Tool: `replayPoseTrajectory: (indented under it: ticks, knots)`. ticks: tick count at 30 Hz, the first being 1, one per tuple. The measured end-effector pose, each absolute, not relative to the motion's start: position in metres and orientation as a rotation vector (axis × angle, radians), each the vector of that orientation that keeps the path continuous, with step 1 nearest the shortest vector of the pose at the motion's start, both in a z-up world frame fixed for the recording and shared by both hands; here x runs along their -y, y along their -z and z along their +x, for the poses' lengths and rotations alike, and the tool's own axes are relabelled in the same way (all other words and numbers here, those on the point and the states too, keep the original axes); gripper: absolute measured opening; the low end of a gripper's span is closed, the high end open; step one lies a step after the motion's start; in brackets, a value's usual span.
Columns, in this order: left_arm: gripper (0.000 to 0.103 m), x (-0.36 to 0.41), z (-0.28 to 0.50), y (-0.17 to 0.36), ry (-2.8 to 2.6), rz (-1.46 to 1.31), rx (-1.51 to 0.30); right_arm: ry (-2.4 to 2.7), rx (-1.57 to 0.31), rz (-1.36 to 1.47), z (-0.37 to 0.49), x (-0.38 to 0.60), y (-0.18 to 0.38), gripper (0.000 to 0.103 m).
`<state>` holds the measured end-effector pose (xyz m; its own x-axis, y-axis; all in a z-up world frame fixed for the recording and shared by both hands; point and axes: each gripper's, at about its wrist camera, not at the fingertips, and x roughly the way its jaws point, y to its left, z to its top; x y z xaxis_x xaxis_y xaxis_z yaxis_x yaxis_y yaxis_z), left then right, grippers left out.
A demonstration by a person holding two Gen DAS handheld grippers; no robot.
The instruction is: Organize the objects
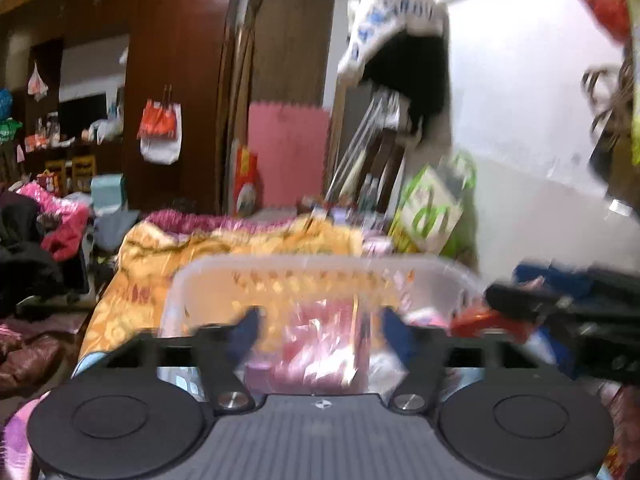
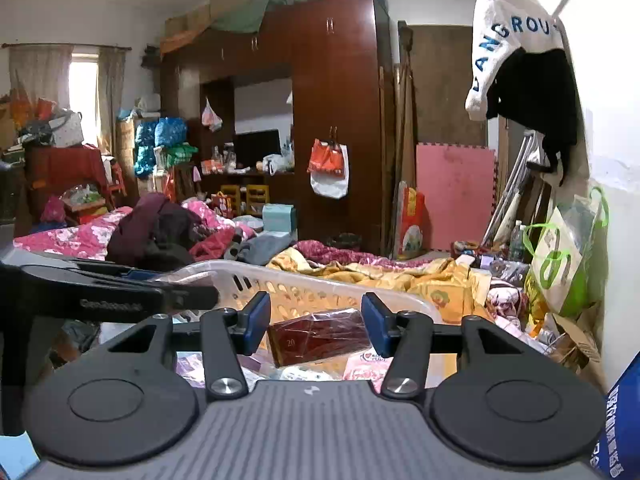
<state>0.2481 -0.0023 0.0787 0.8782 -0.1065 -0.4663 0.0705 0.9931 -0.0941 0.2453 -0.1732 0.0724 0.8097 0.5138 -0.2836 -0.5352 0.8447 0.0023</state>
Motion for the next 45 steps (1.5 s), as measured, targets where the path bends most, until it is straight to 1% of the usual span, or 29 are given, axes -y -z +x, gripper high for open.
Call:
replayPoseTrajectory:
  ticks: [1,3,5,6,7,8,9,11,13,17,19,20,21,22,32,36,41,42,43,45]
  knots:
    - [0.085,0.003,0.25,-0.077,0.078,-0.053,-0.508,-0.56,-0.28,-0.077,0.243,0.174,-0.073,0.059]
    - [0.085,0.003,0.239,-0.078,0.056,-0.006,-0.496,-0.581,-0.288,-0.069,0.231,0.182,-0.074,0.074]
    - [0.085,0.002,0.21,-0.082,0.061,0.026,-0.433,-0.609,-0.266,-0.052,0.216,0.194,-0.078,0.083]
    - [0.085,0.0,0.196,-0.082,0.075,0.026,-0.414,-0.626,-0.261,-0.032,0.205,0.204,-0.076,0.084]
    - [0.089,-0.002,0.182,-0.081,0.089,0.016,-0.406,-0.658,-0.269,-0.012,0.198,0.211,-0.073,0.084]
    - [0.091,-0.003,0.168,-0.077,0.104,0.001,-0.405,-0.693,-0.29,-0.008,0.191,0.216,-0.069,0.088]
    - [0.092,-0.005,0.154,-0.071,0.127,-0.015,-0.404,-0.718,-0.312,-0.019,0.183,0.218,-0.061,0.091]
    - [0.092,-0.007,0.132,-0.056,0.175,-0.024,-0.413,-0.719,-0.336,-0.04,0.176,0.219,-0.045,0.091]
    - [0.092,-0.007,0.115,-0.037,0.195,-0.014,-0.42,-0.731,-0.373,-0.066,0.176,0.214,-0.028,0.087]
    - [0.092,-0.007,0.115,-0.016,0.194,0.003,-0.46,-0.769,-0.451,-0.087,0.193,0.194,-0.006,0.064]
    - [0.092,-0.004,0.12,-0.015,0.206,-0.009,-0.462,-0.788,-0.462,-0.098,0.198,0.184,-0.003,0.063]
    - [0.092,-0.003,0.122,-0.016,0.212,-0.012,-0.463,-0.79,-0.466,-0.116,0.2,0.178,-0.002,0.06]
    - [0.092,-0.003,0.124,-0.015,0.213,-0.016,-0.464,-0.782,-0.474,-0.129,0.203,0.175,-0.001,0.046]
    - [0.092,-0.002,0.124,-0.014,0.213,-0.017,-0.468,-0.778,-0.473,-0.133,0.202,0.175,-0.001,0.042]
    - [0.092,0.035,0.162,0.0,0.242,0.081,-0.556,-0.698,-0.363,-0.062,0.17,0.238,-0.014,0.042]
    - [0.086,0.045,0.178,0.007,0.243,0.102,-0.615,-0.689,-0.342,-0.024,0.164,0.256,-0.013,0.042]
    - [0.086,0.059,0.187,0.014,0.242,0.146,-0.652,-0.689,-0.321,-0.003,0.164,0.258,-0.015,0.042]
    - [0.084,0.063,0.187,0.015,0.237,0.173,-0.654,-0.688,-0.321,0.0,0.165,0.258,-0.015,0.042]
    - [0.077,0.065,0.185,0.015,0.238,0.182,-0.652,-0.688,-0.321,-0.001,0.165,0.258,-0.014,0.042]
    - [0.069,0.064,0.181,0.013,0.233,0.174,-0.641,-0.687,-0.32,0.001,0.165,0.258,-0.014,0.042]
